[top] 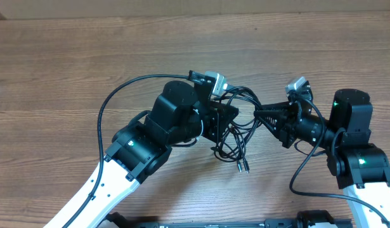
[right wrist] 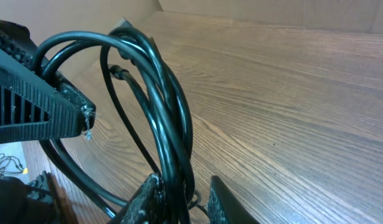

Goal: Untangle cables

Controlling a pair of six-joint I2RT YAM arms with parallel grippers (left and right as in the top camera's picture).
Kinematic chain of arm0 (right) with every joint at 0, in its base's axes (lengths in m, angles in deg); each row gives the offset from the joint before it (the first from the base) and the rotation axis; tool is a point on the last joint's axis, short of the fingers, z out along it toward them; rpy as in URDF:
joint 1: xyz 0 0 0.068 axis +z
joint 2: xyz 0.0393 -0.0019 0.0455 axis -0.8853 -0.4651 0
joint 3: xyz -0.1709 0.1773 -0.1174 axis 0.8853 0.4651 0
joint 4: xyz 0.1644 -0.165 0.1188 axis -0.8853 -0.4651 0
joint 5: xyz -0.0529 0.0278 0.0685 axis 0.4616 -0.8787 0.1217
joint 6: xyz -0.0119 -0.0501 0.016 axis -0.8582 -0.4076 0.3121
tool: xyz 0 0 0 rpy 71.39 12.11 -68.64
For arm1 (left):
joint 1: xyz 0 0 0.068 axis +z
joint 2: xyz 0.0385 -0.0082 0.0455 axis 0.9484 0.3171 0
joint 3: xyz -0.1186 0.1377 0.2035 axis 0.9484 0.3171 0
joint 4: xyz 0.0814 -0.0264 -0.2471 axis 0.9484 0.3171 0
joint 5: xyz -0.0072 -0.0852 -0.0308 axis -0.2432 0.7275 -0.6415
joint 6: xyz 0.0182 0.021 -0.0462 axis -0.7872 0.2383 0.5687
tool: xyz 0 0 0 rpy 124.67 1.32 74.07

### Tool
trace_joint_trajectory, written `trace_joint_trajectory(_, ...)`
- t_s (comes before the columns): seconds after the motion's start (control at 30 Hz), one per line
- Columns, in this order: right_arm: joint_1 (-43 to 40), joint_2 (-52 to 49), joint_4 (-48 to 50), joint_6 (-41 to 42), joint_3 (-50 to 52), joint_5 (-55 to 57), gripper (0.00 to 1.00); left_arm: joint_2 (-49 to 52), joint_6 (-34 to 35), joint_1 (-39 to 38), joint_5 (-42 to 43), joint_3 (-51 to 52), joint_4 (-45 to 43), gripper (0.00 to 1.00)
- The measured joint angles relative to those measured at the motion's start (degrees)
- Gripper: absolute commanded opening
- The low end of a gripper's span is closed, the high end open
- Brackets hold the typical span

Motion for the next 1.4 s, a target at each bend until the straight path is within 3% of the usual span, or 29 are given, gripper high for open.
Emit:
trace_joint_trajectory(0.23, 0.0, 0.0, 0.1, -0.1, 0.0, -0.2, 0.04, 0.0, 0.3, 0.0, -2.4, 0.0, 1.7, 0.04)
trace_joint_trajectory(0.37, 0.0, 0.0, 0.3, -0.2, 0.0, -0.6, 0.04, 0.0, 1.8, 0.0, -4.5, 0.0, 2.9, 0.04)
trace_joint_trajectory(0.4, 0.0, 0.0, 0.3, -0.2, 0.0, -0.6, 0.05, 0.0, 2.2, 0.0, -4.7, 0.0, 2.9, 0.04)
trace_joint_trajectory(0.43, 0.0, 0.0, 0.3, -0.2, 0.0, -0.7, 0.24, 0.0, 2.4, 0.0, -4.8, 0.0, 2.9, 0.04)
trace_joint_trajectory(0.47, 0.0, 0.1, 0.3, -0.2, 0.0, -0.7, 0.34, 0.0, 2.7, 0.0, -4.8, 0.0, 2.9, 0.05)
trace_joint_trajectory(0.63, 0.0, 0.1, 0.6, -0.2, 0.0, -0.9, 0.38, 0.0, 3.3, 0.0, -4.3, 0.0, 2.9, 0.04)
trace_joint_trajectory(0.77, 0.0, 0.1, 0.6, -0.2, 0.0, -0.9, 0.35, 0.0, 4.3, 0.0, -3.6, 0.0, 2.3, 0.04)
trace_joint_trajectory(0.9, 0.0, 0.1, 0.6, -0.3, 0.0, -0.9, 0.26, 0.0, 5.8, 0.0, -2.7, 0.0, 1.1, 0.04)
trace_joint_trajectory(1.03, 0.0, 0.1, 0.7, -0.4, 0.0, -1.0, 0.04, 0.0, 6.4, 0.0, -1.4, 0.0, 0.7, 0.04)
trace_joint_trajectory(1.4, 0.0, 0.1, 0.7, 1.2, 0.0, -1.0, 0.04, 0.0, 7.7, 0.0, -1.7, 0.0, 0.8, 0.04)
